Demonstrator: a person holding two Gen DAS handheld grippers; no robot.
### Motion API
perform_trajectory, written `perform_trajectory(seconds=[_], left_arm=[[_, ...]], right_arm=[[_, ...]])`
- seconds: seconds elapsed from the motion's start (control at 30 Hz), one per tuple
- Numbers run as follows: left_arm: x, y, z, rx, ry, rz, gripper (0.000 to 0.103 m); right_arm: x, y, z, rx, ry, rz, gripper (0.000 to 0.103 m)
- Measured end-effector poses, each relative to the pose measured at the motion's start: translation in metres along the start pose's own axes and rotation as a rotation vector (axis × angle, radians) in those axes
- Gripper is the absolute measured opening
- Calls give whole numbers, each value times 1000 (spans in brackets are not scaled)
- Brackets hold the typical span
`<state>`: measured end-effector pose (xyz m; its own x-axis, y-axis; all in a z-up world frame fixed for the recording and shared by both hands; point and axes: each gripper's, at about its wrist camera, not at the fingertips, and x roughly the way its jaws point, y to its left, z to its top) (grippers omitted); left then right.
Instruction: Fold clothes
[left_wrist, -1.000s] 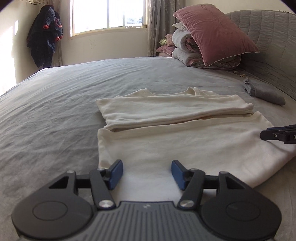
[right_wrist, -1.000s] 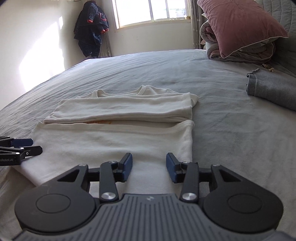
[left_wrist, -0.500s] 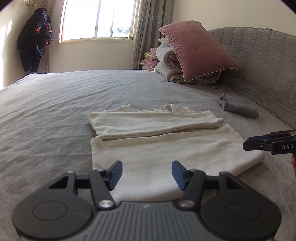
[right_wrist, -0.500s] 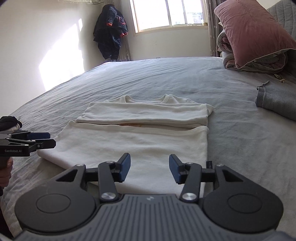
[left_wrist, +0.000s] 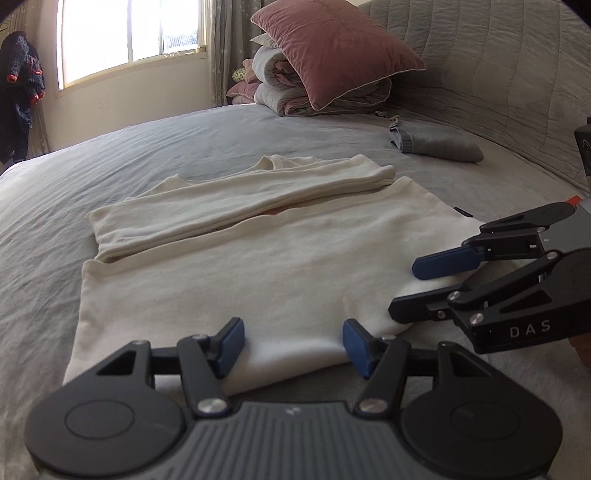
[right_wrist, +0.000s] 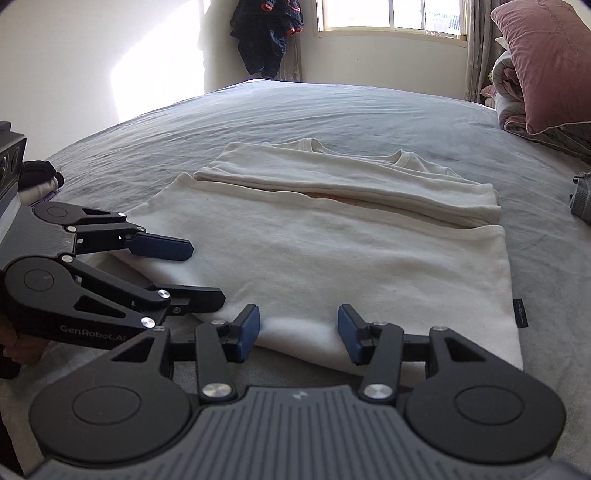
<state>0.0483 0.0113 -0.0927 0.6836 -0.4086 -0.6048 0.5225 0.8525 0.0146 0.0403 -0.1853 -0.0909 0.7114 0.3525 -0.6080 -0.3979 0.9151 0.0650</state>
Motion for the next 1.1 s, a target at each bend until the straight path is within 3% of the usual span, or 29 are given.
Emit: perform_trajectory(seconds=[0.2, 0.37, 0.53, 0.7, 0.83, 1.0, 1.1], left_arm=[[-26, 3, -19, 92, -20, -44, 65], [-45, 15, -12, 42, -66, -70, 69], [-35, 31, 3, -9, -96, -17, 74], [-11, 43, 1, -24, -27, 29, 74], [-17, 44, -11, -25, -19, 36, 76], [-37, 42, -30, 34, -12, 24, 82], [-49, 51, -36, -17, -16, -2, 82]], right_arm=[[-23, -4, -9, -25, -35, 23, 52], [-45, -8, -7, -18, -90, 44, 55], [-35, -13, 15, -1, -136, -25, 57], [-6, -23, 21, -18, -106, -99, 58], [8, -37, 12, 37, -21, -136, 59], [-13, -42, -2, 5, 7, -141, 68], [-31, -48, -16, -12, 4, -134, 70]])
